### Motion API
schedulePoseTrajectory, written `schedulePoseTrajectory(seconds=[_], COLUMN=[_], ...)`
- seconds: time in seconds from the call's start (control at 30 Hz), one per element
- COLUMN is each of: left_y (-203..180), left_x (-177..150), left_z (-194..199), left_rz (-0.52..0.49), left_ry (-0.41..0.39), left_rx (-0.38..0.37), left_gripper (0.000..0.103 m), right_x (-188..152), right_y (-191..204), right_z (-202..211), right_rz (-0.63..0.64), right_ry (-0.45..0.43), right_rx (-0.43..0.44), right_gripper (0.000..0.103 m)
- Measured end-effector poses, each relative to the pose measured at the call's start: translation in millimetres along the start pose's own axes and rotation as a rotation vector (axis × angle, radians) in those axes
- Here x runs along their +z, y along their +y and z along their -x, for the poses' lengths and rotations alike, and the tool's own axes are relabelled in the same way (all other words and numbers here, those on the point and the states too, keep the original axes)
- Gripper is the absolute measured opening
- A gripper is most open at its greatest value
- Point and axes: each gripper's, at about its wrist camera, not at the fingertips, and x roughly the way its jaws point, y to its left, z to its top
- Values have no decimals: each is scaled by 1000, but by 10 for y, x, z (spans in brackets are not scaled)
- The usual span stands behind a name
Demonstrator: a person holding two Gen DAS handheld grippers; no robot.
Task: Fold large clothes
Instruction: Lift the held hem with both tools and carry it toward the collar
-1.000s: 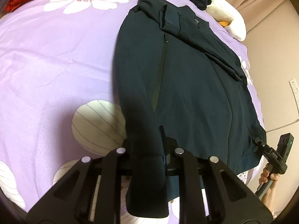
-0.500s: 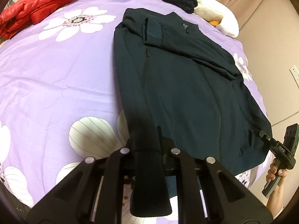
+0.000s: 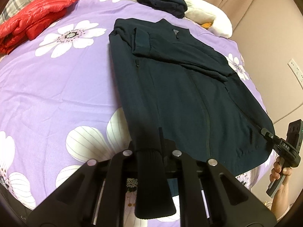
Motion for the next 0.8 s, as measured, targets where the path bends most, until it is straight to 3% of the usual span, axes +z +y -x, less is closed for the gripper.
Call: schedulePoseTrajectory(seconds=[0.8], left_y=[-116], left_x=[6], left_z=[101], left_rz=[-9], left_ry=[10], left_rx=[-43], left_gripper=[10], right_x=[49], right_y=[-154], right_z=[201], right_rz=[-52], right_ry=[-28], right_rx=[79], right_gripper=[12])
